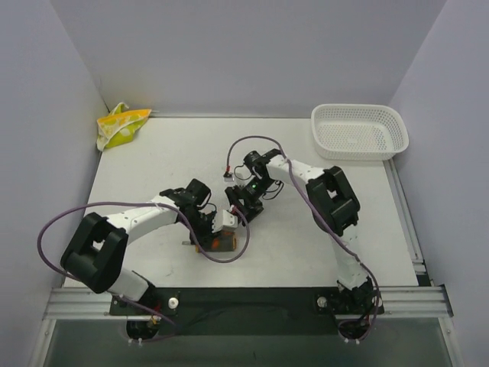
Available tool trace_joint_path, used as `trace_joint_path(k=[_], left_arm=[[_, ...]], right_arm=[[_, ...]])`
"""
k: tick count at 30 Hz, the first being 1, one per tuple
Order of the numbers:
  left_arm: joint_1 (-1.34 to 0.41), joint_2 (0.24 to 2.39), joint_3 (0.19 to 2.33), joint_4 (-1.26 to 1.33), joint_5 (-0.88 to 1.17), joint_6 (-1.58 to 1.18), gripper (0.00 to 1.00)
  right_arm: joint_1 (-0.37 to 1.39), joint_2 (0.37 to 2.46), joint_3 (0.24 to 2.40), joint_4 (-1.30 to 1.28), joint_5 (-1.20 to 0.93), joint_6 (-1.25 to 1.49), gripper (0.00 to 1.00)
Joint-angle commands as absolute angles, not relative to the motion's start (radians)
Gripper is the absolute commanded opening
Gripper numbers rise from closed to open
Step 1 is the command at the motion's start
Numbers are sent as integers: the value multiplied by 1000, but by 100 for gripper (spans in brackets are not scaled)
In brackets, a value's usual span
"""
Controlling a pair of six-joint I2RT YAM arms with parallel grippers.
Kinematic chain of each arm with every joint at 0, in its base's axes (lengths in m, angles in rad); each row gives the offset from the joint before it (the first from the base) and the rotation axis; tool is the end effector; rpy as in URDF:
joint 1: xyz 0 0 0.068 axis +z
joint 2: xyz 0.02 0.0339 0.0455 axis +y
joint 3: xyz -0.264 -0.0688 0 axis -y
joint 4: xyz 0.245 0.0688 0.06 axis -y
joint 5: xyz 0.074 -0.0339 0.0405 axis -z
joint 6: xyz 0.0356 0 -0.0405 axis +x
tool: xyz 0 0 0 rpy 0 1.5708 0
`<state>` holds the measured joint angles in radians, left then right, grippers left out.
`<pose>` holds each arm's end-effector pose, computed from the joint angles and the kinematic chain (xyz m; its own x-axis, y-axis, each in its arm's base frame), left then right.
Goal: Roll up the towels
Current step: Roll the towel
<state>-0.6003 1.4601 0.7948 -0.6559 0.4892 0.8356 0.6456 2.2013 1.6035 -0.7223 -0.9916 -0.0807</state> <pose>0.1941 -0.1531 0.1697 -0.0954 0.8588 -0.5034 0.9918 0.0386 -0.1222 0.3296 0.2856 0.1479 -0.7313 -0.6061 -0.3126 -0.5559 0.2643 0.7881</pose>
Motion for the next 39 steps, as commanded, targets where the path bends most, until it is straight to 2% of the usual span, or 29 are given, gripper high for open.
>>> trace_joint_path(k=[1, 9, 14, 17, 22, 23, 24, 25, 26, 32, 39], left_arm=[[-520, 1595, 843, -854, 556, 905, 11], [-361, 1949, 1164, -1144, 690, 1035, 14], [-273, 2199, 1382, -1357, 767, 1144, 15], [-258, 2288, 1472, -1451, 775, 1169, 15], [-256, 2344, 1512, -1473, 767, 1172, 15], [-256, 2362, 1520, -1473, 761, 1173, 16], [-258, 2371, 1526, -1486, 759, 1184, 17], [-253, 2390, 1534, -1496, 762, 1189, 16], [-255, 2394, 1548, -1502, 765, 1195, 17], [-255, 2410, 1565, -1525, 764, 1198, 18], [-250, 2424, 1592, -1535, 762, 1196, 18]], right_arm=[[557, 2042, 1582, -703, -870, -124, 69], [463, 1769, 1359, -549, -870, -121, 61], [483, 1581, 1252, -425, -858, -104, 54], [564, 1493, 1223, -420, -763, -164, 53], [799, 1519, 1265, -471, -502, -350, 64], [833, 1543, 1270, -459, -467, -360, 71], [856, 1554, 1273, -442, -431, -373, 73], [905, 1568, 1284, -399, -385, -383, 90], [926, 1598, 1290, -382, -356, -397, 92], [1054, 1735, 1273, -180, -175, -569, 91], [1074, 1828, 1183, -9, -209, -650, 85]])
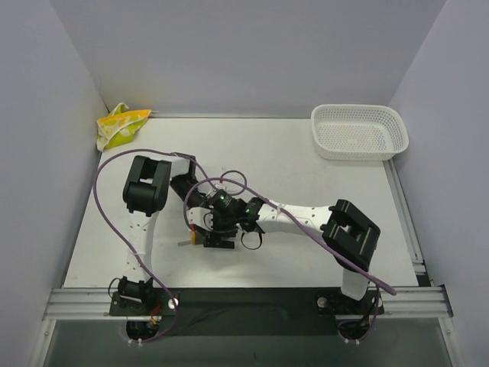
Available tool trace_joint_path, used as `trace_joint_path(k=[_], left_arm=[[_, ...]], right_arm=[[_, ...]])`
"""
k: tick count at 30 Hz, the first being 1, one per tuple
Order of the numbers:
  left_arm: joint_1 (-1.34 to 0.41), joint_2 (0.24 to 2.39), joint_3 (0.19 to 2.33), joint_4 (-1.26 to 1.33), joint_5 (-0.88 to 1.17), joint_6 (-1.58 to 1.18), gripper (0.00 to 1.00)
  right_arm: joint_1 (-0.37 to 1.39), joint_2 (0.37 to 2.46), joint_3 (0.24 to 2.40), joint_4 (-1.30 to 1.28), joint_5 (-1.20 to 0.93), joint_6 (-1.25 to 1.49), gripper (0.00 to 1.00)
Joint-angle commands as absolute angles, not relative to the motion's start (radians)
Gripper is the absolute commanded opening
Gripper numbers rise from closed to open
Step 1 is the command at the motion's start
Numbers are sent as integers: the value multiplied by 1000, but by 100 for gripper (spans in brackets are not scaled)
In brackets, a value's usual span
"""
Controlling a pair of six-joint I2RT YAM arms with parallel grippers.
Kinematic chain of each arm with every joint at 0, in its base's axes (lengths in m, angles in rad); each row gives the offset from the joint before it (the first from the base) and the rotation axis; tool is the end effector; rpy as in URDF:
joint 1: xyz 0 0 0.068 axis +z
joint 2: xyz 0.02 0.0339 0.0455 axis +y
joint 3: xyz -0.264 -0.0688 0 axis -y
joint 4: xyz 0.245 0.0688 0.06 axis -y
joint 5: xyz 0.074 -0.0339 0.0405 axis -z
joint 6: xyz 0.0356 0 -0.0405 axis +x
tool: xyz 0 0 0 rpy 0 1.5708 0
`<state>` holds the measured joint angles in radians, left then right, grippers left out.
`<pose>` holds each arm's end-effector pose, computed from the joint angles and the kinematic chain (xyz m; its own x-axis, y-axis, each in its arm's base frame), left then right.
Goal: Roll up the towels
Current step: Roll the towel
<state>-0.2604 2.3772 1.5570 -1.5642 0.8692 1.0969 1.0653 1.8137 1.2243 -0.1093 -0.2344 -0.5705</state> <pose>0.3322 -0.1167 0.0914 -0.6323 0.7628 -0.1352 0.4216 0.1925 -0.8861 0.1882 0.3572 0.2136 0.2439 -0.6440 -0.7251 -0.9569 -0.0385 -0.2878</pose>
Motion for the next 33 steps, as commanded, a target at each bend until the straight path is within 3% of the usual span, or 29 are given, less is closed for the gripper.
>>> trace_joint_path(k=[1, 3, 6, 9, 10, 13, 18, 22, 30, 33], left_arm=[[-250, 2430, 1603, -1537, 765, 1193, 18], [-250, 2430, 1611, -1532, 769, 1187, 18], [-249, 2418, 1608, -1514, 775, 1180, 18], [-247, 2408, 1602, -1497, 775, 1177, 18], [-242, 2393, 1597, -1487, 776, 1172, 18], [-218, 2341, 1554, -1418, 801, 1146, 26], [-143, 2257, 1526, -1390, 900, 1134, 43], [-49, 2139, 1514, -1396, 1017, 1143, 50], [227, 1853, 1395, -1379, 1166, 1181, 52], [233, 1709, 1275, -1356, 1120, 1268, 52]], right_arm=[[1077, 1838, 1177, 27, -215, -660, 82], [1078, 1873, 1173, 32, -222, -669, 77], [1078, 1910, 1184, 14, -258, -635, 59], [1074, 1933, 1184, 6, -294, -582, 37], [1071, 1933, 1178, 3, -304, -553, 24], [1068, 1925, 1172, -77, -351, -485, 0], [1028, 1939, 1195, -198, -486, -381, 0], [993, 1970, 1209, -276, -561, -342, 0], [887, 2117, 1314, -394, -752, -278, 0], [864, 2181, 1385, -460, -816, -275, 0]])
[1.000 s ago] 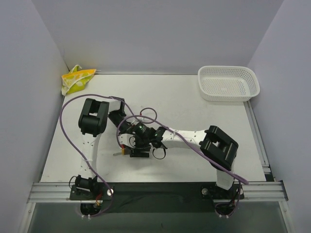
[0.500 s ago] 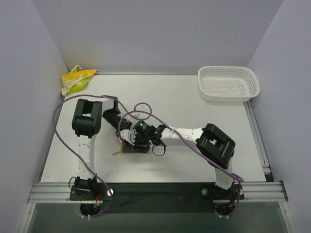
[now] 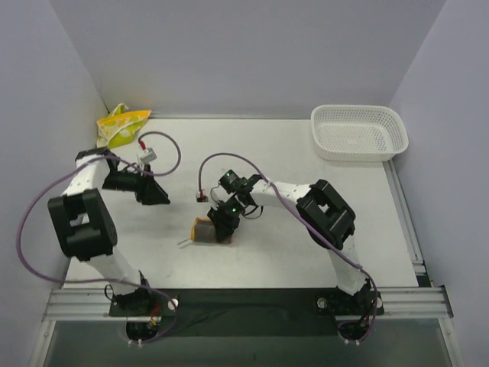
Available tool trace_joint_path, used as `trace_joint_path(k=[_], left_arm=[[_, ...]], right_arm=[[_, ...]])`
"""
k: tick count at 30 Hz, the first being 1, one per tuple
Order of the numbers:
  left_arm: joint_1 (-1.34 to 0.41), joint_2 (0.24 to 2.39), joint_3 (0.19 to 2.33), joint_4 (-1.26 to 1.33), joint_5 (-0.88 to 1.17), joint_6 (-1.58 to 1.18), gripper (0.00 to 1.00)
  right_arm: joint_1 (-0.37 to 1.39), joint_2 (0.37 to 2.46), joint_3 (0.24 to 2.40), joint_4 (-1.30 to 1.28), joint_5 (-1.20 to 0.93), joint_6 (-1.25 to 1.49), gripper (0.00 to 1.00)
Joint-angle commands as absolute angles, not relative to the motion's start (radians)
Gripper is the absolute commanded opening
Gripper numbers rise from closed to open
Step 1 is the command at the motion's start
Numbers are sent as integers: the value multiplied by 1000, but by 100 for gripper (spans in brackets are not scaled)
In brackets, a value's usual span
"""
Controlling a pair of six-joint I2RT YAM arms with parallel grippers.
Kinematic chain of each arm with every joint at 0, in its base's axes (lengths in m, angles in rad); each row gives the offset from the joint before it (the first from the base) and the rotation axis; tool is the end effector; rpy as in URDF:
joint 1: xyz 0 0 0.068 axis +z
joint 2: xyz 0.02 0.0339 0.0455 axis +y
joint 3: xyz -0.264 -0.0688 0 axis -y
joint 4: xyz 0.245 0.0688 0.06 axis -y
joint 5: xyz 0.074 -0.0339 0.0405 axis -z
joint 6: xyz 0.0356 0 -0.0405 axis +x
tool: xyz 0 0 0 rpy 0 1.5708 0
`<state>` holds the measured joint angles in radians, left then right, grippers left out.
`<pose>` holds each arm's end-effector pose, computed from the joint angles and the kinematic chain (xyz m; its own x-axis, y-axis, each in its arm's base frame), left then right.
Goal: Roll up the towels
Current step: Roll the towel
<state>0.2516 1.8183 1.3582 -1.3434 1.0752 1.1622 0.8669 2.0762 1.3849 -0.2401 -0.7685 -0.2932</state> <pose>0.3079 0.0468 0.2259 -0.6634 0.2801 -0.6939 0.7397 0.3852 -0.5517 0.2622 0.3471 0.1546 -0.2612 -0.6287 -0.7324 -0.9318 -0.0340 0.3615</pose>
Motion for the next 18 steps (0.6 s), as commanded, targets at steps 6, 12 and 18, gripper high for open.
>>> trace_joint_path(k=[6, 12, 18], left_arm=[[60, 1279, 932, -950, 863, 1180, 61], [-342, 1075, 718, -638, 625, 1109, 71], [-592, 1138, 621, -447, 405, 1098, 72]], right_arm=[[825, 2293, 1500, -552, -943, -262, 0], [796, 2359, 1549, -610, -1003, -279, 0], [787, 2378, 1559, -634, -1011, -295, 0]])
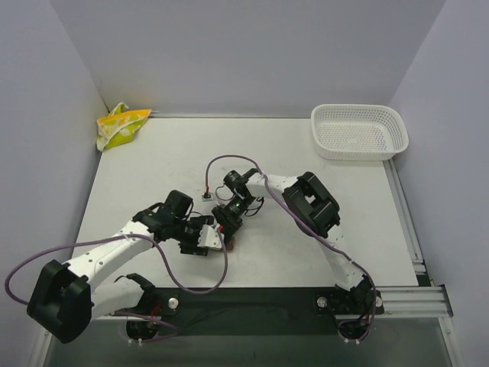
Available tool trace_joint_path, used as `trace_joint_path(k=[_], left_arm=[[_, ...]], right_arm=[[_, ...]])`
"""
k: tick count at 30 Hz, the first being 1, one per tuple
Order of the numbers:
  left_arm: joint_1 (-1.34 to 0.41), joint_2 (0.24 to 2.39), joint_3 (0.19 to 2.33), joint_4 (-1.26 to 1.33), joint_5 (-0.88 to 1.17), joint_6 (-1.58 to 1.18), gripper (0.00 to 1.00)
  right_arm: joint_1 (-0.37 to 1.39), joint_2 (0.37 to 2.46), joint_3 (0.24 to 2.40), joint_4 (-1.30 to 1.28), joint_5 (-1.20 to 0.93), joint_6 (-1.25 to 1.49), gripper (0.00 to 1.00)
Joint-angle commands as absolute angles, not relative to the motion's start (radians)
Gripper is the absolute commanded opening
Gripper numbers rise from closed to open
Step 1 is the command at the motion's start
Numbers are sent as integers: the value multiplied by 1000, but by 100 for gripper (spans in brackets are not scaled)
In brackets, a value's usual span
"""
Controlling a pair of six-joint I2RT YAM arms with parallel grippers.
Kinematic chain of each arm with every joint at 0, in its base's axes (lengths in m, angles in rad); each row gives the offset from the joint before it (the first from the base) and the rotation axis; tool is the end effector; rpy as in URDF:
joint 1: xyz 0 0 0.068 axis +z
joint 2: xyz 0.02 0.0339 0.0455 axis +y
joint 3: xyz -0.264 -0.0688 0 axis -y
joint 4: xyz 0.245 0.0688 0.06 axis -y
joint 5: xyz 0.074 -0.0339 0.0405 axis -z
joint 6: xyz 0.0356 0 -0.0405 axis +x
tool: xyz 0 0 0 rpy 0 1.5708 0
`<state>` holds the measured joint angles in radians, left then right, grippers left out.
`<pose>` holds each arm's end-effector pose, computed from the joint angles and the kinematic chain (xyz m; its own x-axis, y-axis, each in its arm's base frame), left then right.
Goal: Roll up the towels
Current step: Roll the towel
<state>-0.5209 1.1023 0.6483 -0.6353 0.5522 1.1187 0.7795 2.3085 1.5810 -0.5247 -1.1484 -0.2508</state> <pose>0.1604 -0.1135 0.2031 0.2348 0.7482 -0.6205 0.9687 -0.1270 0.2135 0.2960 0.3381 0.1066 -0.5324 -0.6692 -0.5184 -0.6436 -0.0778 0.7614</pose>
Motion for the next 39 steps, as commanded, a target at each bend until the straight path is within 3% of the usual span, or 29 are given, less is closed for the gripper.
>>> trace_joint_path(k=[1, 4, 5, 7, 8, 11, 14, 20, 24, 26, 28, 29, 32, 37, 39], left_arm=[[-613, 1155, 605, -404, 370, 1080, 71], [-663, 1233, 598, -399, 345, 1054, 65], [-664, 1253, 600, -402, 330, 1045, 55], [-663, 1319, 609, -428, 312, 1014, 37], [-657, 1340, 641, -457, 321, 1006, 26], [-609, 1420, 742, -610, 408, 986, 19], [-546, 1514, 825, -753, 546, 982, 16], [-459, 1801, 1096, -1032, 681, 1032, 14], [-425, 1991, 1251, -1170, 732, 1054, 13], [-420, 2054, 1313, -1195, 744, 1051, 13], [-419, 2085, 1347, -1216, 752, 1051, 13], [-417, 2098, 1353, -1219, 750, 1048, 13], [-414, 2143, 1377, -1246, 761, 1046, 13], [-403, 2187, 1402, -1253, 779, 1032, 13], [-400, 2207, 1413, -1265, 788, 1035, 13]], right_arm=[[785, 2378, 1560, -635, -1011, -295, 0], [773, 2370, 1560, -634, -1008, -287, 0], [769, 2367, 1559, -634, -1008, -285, 0], [750, 2342, 1549, -632, -1006, -278, 10], [741, 2330, 1545, -634, -1002, -273, 24], [690, 2232, 1491, -630, -988, -250, 53], [609, 2099, 1424, -627, -938, -239, 66], [476, 1823, 1272, -572, -847, -233, 66], [483, 1553, 1116, -502, -717, -250, 64], [498, 1470, 1076, -468, -683, -258, 58], [549, 1372, 1040, -462, -635, -293, 47], [578, 1353, 1039, -488, -617, -307, 36], [727, 1328, 1043, -561, -533, -382, 28], [1042, 1391, 1084, -603, -364, -428, 28], [1101, 1436, 1118, -597, -283, -426, 36]])
